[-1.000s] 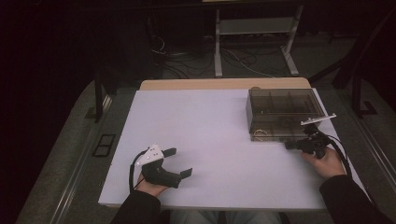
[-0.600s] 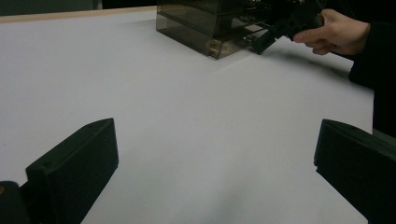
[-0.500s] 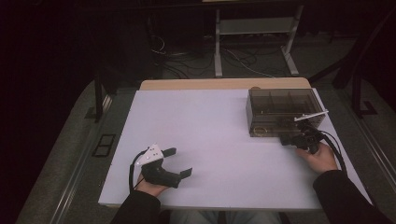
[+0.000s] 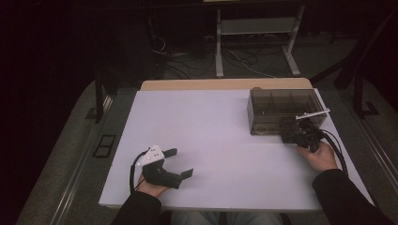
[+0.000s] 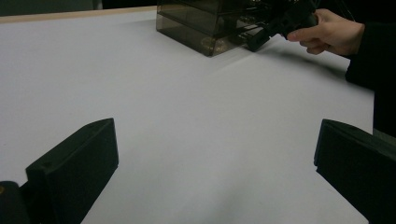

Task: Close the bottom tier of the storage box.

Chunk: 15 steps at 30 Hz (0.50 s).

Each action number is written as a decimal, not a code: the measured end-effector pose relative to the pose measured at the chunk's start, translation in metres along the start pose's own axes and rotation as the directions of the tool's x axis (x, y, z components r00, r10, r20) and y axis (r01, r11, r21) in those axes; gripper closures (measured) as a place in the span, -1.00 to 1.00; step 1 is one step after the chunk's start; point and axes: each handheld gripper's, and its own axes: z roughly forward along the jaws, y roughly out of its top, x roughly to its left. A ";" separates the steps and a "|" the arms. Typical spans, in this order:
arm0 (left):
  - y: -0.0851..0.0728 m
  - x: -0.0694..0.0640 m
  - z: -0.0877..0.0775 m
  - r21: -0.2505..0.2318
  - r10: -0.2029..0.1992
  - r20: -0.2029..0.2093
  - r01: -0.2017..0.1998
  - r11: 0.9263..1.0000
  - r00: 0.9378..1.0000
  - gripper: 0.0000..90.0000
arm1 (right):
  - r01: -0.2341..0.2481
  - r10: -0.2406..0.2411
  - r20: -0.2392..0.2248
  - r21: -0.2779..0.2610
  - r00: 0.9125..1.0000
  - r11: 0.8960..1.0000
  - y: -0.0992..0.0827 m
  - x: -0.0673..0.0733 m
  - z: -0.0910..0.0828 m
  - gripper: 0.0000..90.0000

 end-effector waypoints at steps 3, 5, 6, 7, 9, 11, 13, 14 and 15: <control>0.000 0.000 0.000 0.000 0.000 0.000 0.000 1.000 1.000 -1.00 | -0.002 0.002 0.003 -0.008 1.000 1.000 0.001 -0.001 0.001 0.98; 0.000 0.000 0.000 0.000 0.001 0.000 -0.001 1.000 1.000 -1.00 | -0.007 0.007 0.008 -0.016 1.000 1.000 0.001 -0.001 0.001 0.98; 0.000 0.000 0.000 0.000 0.001 0.001 -0.001 1.000 1.000 -1.00 | -0.005 0.005 0.009 -0.020 1.000 1.000 0.001 -0.002 0.001 0.98; 0.000 0.000 0.000 0.000 0.001 0.000 -0.001 1.000 1.000 -1.00 | -0.008 0.008 0.009 -0.025 1.000 1.000 0.001 -0.002 0.001 0.98; 0.000 0.000 0.000 0.000 0.000 0.000 0.000 1.000 1.000 -1.00 | -0.015 0.016 0.006 -0.030 1.000 0.999 0.001 -0.003 0.001 0.98; 0.000 0.000 0.000 0.000 0.000 0.000 0.000 1.000 1.000 -1.00 | -0.013 0.014 0.010 -0.028 1.000 1.000 0.001 -0.002 0.002 0.98; 0.000 0.000 0.000 0.000 0.001 0.000 -0.001 1.000 1.000 -1.00 | -0.015 0.015 0.010 -0.028 1.000 0.999 0.001 -0.002 0.002 0.98; 0.000 0.000 0.000 -0.001 0.000 0.000 0.000 1.000 1.000 -1.00 | -0.014 0.014 0.006 -0.028 1.000 1.000 0.001 -0.002 0.001 0.97; 0.000 0.000 0.000 -0.002 -0.001 0.000 0.001 1.000 1.000 -1.00 | -0.015 0.015 0.000 -0.033 1.000 0.999 0.001 -0.002 0.000 0.97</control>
